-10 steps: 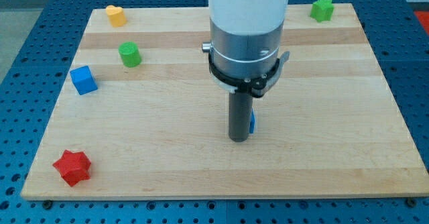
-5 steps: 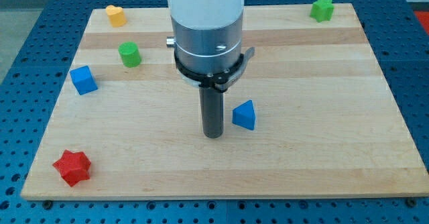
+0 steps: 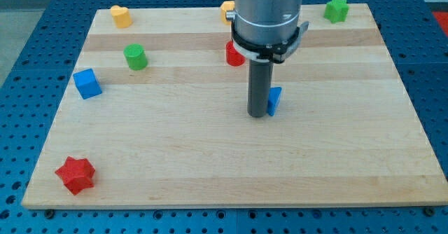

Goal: Move the blue triangle to the right center of the board

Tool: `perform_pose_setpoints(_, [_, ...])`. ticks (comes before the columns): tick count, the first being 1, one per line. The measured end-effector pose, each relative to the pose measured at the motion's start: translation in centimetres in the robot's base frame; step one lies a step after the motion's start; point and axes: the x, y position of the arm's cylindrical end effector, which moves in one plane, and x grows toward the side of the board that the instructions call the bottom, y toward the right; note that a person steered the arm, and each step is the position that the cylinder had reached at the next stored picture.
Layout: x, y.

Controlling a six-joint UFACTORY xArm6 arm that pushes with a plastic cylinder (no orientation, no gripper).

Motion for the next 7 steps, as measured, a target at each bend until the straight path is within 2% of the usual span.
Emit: perform_pose_setpoints(7, [-6.0,6.4])
